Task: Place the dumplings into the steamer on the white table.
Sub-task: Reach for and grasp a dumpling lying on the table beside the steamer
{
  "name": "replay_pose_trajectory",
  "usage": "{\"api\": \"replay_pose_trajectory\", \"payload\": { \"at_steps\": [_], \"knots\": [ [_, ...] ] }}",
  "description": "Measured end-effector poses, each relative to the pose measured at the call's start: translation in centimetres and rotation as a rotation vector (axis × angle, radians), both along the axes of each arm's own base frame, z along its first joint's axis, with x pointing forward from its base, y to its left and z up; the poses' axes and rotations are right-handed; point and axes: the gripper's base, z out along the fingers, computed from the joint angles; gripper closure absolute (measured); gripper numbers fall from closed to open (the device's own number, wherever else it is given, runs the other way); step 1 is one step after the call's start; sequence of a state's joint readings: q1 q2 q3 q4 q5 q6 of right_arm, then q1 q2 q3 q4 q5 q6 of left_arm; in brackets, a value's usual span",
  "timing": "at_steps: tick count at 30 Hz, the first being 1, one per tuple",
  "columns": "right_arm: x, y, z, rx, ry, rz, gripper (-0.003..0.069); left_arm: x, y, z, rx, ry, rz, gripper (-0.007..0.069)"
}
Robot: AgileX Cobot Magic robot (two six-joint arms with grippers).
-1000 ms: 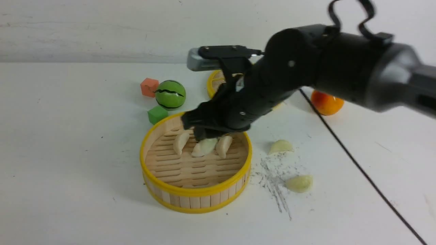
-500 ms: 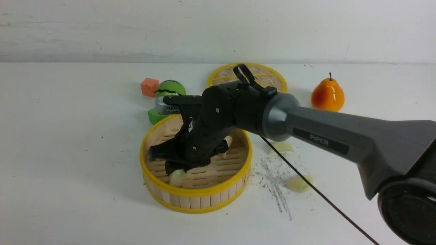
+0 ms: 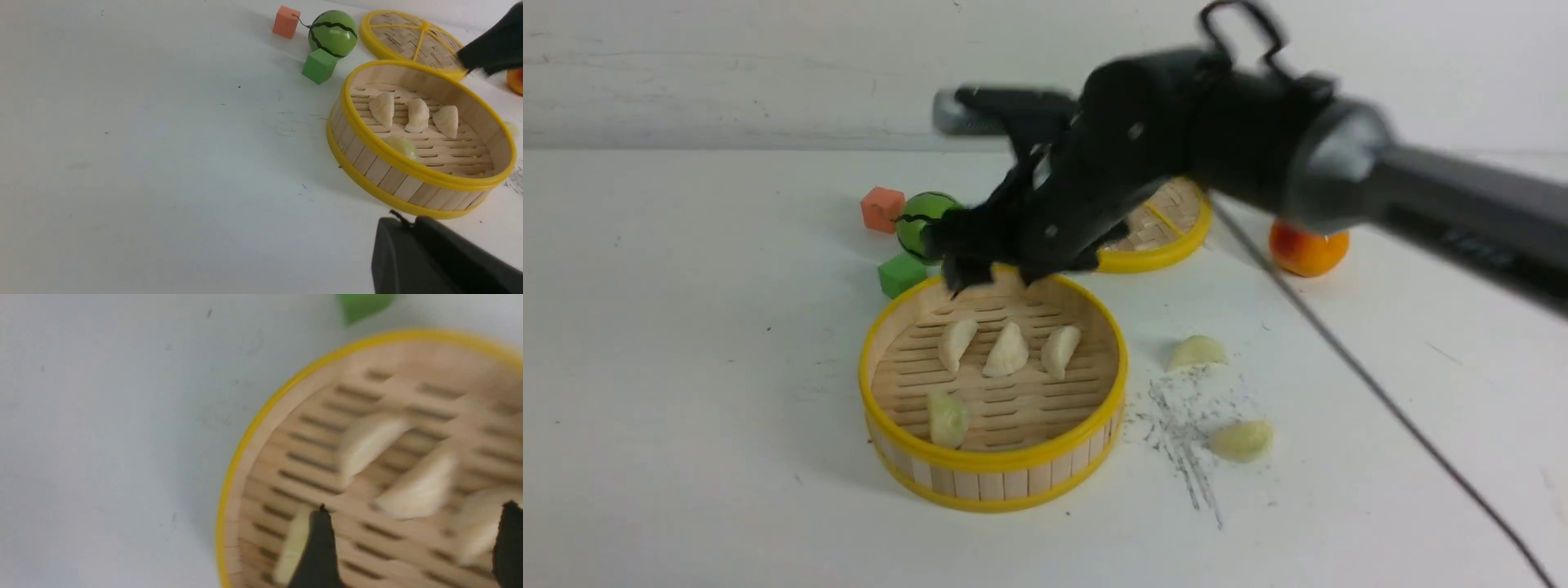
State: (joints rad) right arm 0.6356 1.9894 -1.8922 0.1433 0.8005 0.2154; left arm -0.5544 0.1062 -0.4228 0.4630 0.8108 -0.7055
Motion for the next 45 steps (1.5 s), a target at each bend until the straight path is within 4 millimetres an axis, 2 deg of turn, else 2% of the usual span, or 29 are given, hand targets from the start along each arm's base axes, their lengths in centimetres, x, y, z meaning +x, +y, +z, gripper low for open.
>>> {"api": "replay_pose_trajectory", "payload": {
  "at_steps": [2,3,5,8,10,11,12,13,14,15,17,19,25,31,38,45],
  "knots": [
    [-0.3,-3.5,3.5,-0.094,-0.085,-0.018,0.014,0.0,0.0,0.0,0.0,0.0,0.0,0.0585],
    [-0.4,-5.2,4.4,-0.141,-0.089,-0.044,0.0144,0.0,0.0,0.0,0.0,0.0,0.0,0.0583],
    [-0.1,-8.2,4.6,-0.213,-0.036,-0.129,0.0148,0.0,0.0,0.0,0.0,0.0,0.0,0.058],
    [0.9,-12.2,1.2,-0.28,0.135,-0.272,0.0151,0.0,0.0,0.0,0.0,0.0,0.0,0.0577],
    [1.0,-13.7,-2.4,-0.303,0.236,-0.32,0.0151,0.0,0.0,0.0,0.0,0.0,0.0,0.0575],
    [0.9,-14.4,-5.2,-0.291,0.302,-0.345,0.0151,0.0,0.0,0.0,0.0,0.0,0.0,0.0575],
    [0.8,-14.5,-5.9,-0.29,0.315,-0.347,0.0151,0.0,0.0,0.0,0.0,0.0,0.0,0.0575],
    [0.2,-14.6,-8.9,-0.246,0.376,-0.365,0.0151,0.0,0.0,0.0,0.0,0.0,0.0,0.0573],
    [0.0,-14.6,-9.9,-0.219,0.387,-0.373,0.0151,0.0,0.0,0.0,0.0,0.0,0.0,0.0572],
    [-0.2,-14.6,-10.3,-0.219,0.4,-0.374,0.0151,0.0,0.0,0.0,0.0,0.0,0.0,0.0572],
    [-0.7,-14.4,-12.2,-0.133,0.406,-0.418,0.0151,0.0,0.0,0.0,0.0,-0.002,-0.002,0.0569],
    [-0.7,-14.3,-13.0,-0.08,0.386,-0.46,0.0151,0.1,-0.1,-0.1,0.002,-0.003,-0.003,0.0568],
    [-0.2,-14.7,-13.3,-0.039,0.316,-0.545,0.0151,0.1,-0.1,0.0,-0.001,-0.012,-0.006,0.0568],
    [-0.2,-14.6,-14.1,-0.056,0.335,-0.608,0.0167,0.1,-0.1,0.0,-0.001,-0.015,-0.008,0.0565],
    [-1.2,-13.1,-14.9,-0.066,0.416,-0.583,0.0174,0.1,-0.1,0.0,-0.001,-0.015,-0.008,0.0558],
    [-1.7,-13.4,-15.2,-0.155,0.431,-0.501,0.0194,0.1,-0.1,0.0,-0.001,-0.014,-0.008,0.0554]
  ]
}}
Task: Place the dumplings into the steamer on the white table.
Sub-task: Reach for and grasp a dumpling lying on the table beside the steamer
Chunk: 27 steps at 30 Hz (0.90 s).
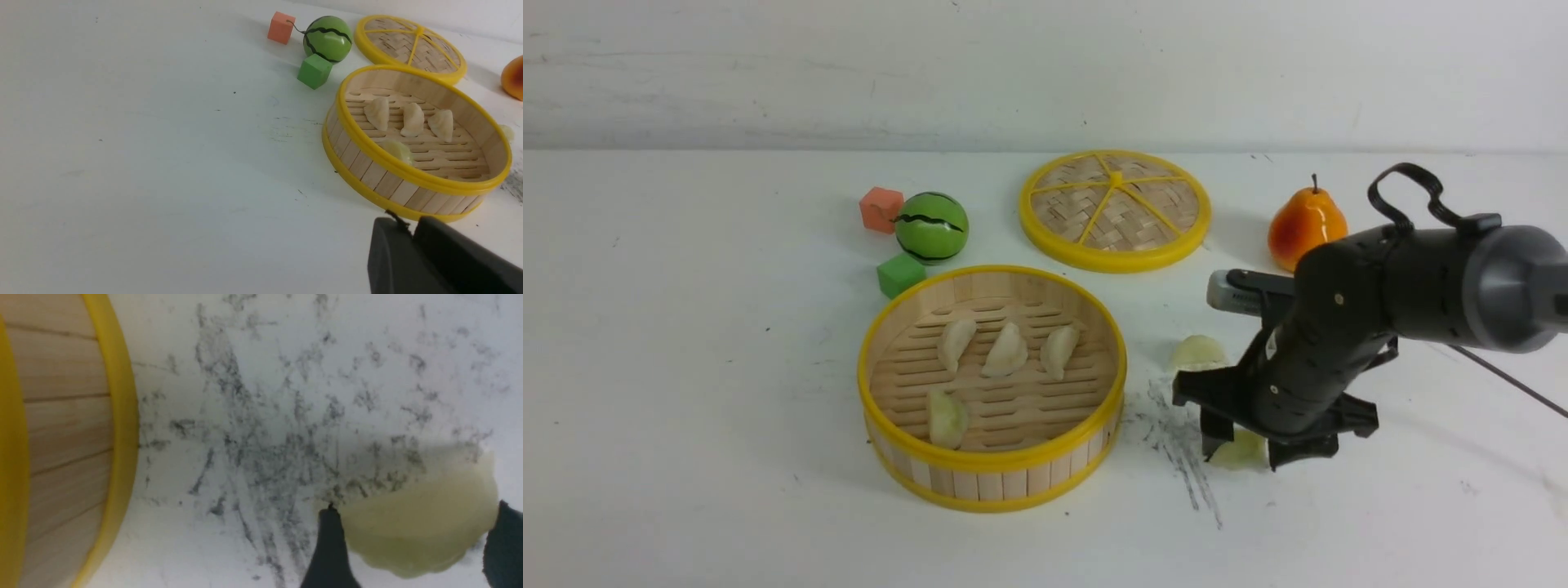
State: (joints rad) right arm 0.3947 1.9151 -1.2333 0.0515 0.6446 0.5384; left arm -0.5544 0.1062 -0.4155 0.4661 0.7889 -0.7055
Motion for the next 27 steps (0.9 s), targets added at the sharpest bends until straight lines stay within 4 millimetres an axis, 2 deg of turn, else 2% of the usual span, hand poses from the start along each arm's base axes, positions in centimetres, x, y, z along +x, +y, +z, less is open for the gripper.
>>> {"api": "replay_pose_trajectory", "payload": {
  "at_steps": [4,8,16,21,23,27],
  "knots": [
    [-0.1,-0.2,-0.1,-0.04,0.004,0.06,0.0239,0.0,0.0,0.0,0.0,0.0,0.0,0.0552],
    [-0.2,-0.6,0.5,-0.1,-0.022,0.133,0.0245,0.0,0.0,0.0,0.0,0.0,0.0,0.0549],
    [-0.1,-1.4,2.6,-0.079,-0.086,0.075,0.0249,0.0,0.0,0.0,0.0,0.0,0.0,0.0543],
    [0.4,-1.2,1.6,-0.076,-0.088,0.071,0.0258,0.0,0.0,0.0,0.0,0.0,0.0,0.0537],
    [0.5,-1.1,0.5,-0.077,-0.059,0.066,0.0315,0.0,0.0,0.0,0.0,0.0,0.0,0.0535],
    [0.6,-1.0,-0.6,-0.077,-0.023,0.058,0.0342,0.0,0.0,0.0,0.0,0.0,0.0,0.0533]
  ]
}}
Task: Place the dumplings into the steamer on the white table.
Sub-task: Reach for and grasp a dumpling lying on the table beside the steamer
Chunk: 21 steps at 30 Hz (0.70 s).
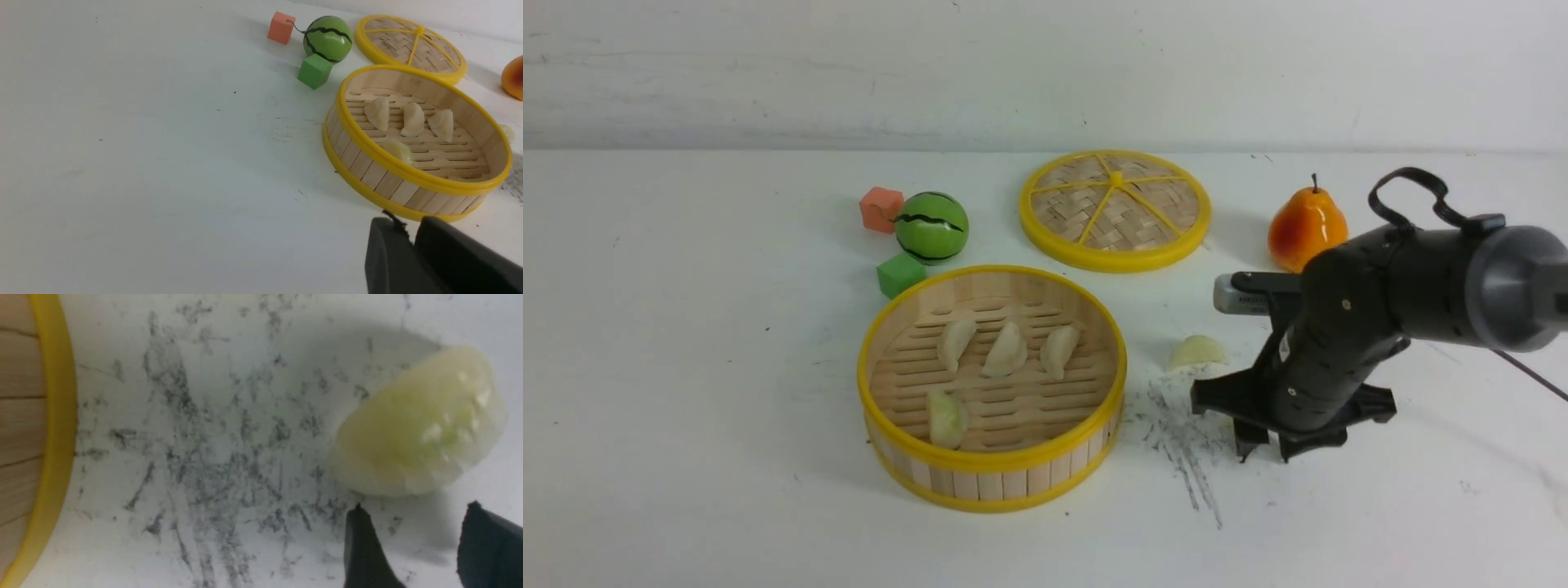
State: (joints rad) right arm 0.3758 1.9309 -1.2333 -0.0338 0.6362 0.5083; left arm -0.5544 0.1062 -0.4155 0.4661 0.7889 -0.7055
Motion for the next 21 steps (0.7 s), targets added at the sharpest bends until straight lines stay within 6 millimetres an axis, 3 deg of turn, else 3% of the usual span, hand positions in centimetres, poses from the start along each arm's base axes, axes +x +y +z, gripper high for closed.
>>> {"api": "replay_pose_trajectory", "payload": {
  "at_steps": [5,14,21],
  "knots": [
    [0.0,0.0,0.0,0.013,0.007,-0.015,0.0347,0.0,0.0,0.0,0.0,0.0,0.0,0.0533],
    [1.6,-0.1,3.1,0.139,-0.238,-0.068,0.0337,0.0,0.0,0.0,0.0,0.0,0.0,0.0531],
    [2.6,-0.6,2.6,0.228,-0.273,-0.212,0.0204,0.0,0.0,0.0,0.0,0.0,0.0,0.0523]
  ]
}}
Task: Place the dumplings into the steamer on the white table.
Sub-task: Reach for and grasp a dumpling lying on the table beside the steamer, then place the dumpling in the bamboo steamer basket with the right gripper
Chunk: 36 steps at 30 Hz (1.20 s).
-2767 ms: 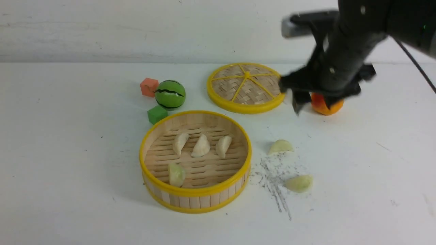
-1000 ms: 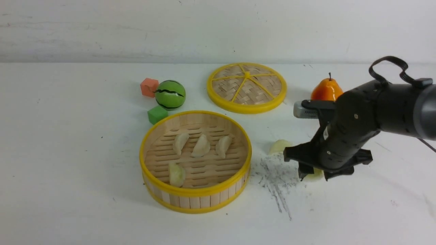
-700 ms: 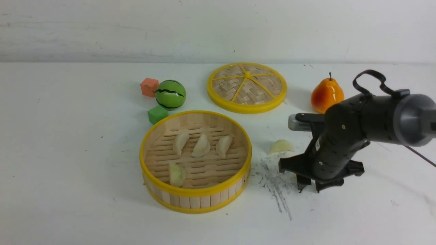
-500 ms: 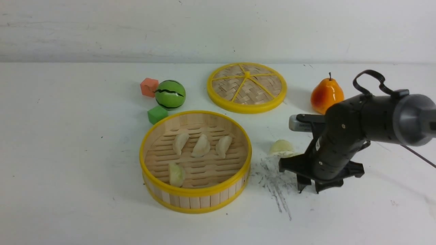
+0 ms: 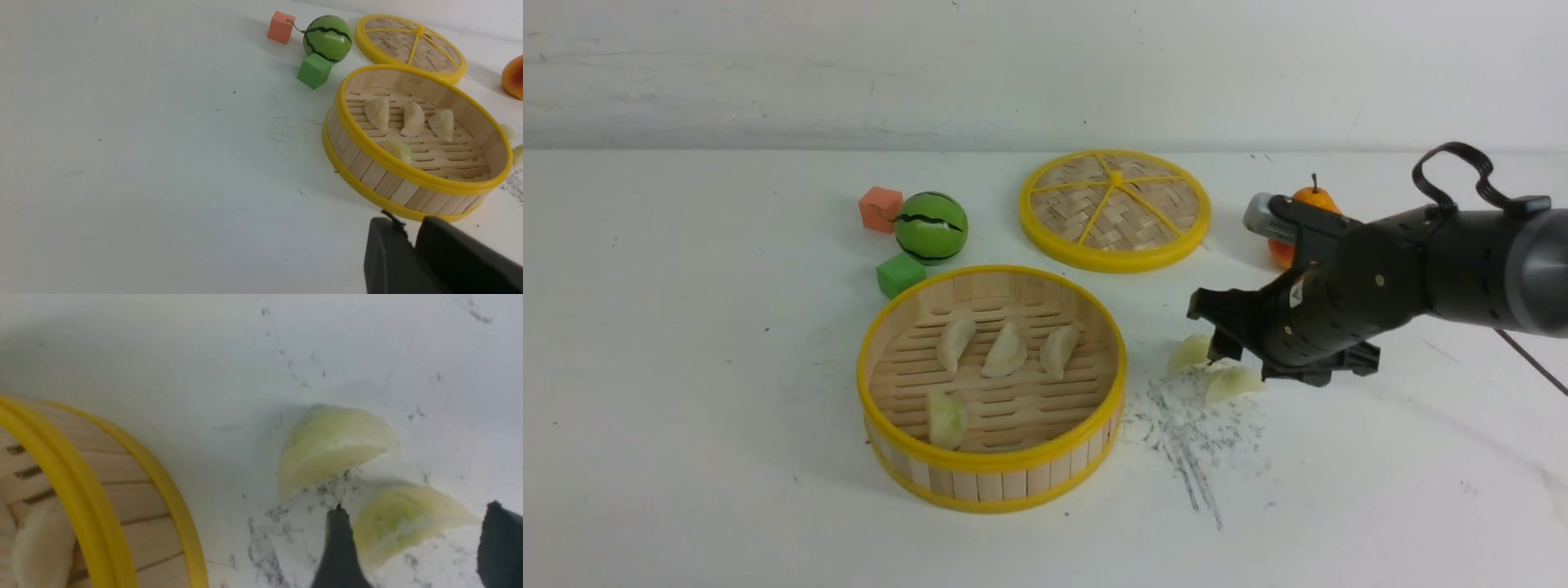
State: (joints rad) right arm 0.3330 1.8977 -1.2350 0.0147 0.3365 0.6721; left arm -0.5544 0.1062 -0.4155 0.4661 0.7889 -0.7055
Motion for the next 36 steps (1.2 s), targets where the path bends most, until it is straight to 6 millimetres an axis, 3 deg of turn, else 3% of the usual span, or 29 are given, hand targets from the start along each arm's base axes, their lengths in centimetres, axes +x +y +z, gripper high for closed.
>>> {"api": "replay_pose_trajectory", "payload": {
  "at_steps": [5,10,13,16,17,18,23,29,31,33,36],
  "knots": [
    [0.5,0.2,-1.6,0.012,0.005,-0.016,0.0157,0.0,0.0,0.0,0.0,0.0,0.0,0.0523],
    [0.8,0.3,-2.9,0.007,0.027,-0.019,0.0184,0.0,0.0,0.0,0.0,0.0,0.0,0.0518],
    [0.8,0.3,-3.1,-0.001,0.03,-0.014,0.0281,0.0,0.0,0.0,0.0,0.0,0.0,0.0518],
    [0.7,0.2,-3.2,-0.027,0.038,0.01,0.0426,0.0,0.0,0.0,0.0,0.0,0.0,0.0518],
    [0.7,0.2,-3.2,-0.033,0.036,0.016,0.0435,0.0,0.0,0.0,0.0,0.0,0.0,0.0518],
    [0.6,0.2,-2.9,-0.051,0.034,0.038,0.0473,0.0,0.0,0.0,0.0,0.0,0.0,0.0518],
    [-0.1,-0.1,-1.4,-0.128,0.039,0.138,0.0475,0.0,0.0,0.0,0.0,0.0,0.0,0.0518],
    [-2.3,0.9,4.7,-0.052,-0.07,0.206,0.0475,0.0,0.0,0.0,0.0,0.0,0.0,0.0518],
    [-3.1,2.3,6.6,-0.022,-0.131,0.26,0.0475,0.0,0.0,0.0,0.0,0.0,0.0,0.0518],
    [-4.4,5.2,8.3,0.033,-0.193,0.354,0.0475,0.0,0.0,0.0,0.0,0.0,0.0,0.0518],
    [-5.6,9.4,8.3,0.096,-0.228,0.455,0.0475,0.0,0.0,0.0,0.0,0.0,0.0,0.0517]
  ]
}}
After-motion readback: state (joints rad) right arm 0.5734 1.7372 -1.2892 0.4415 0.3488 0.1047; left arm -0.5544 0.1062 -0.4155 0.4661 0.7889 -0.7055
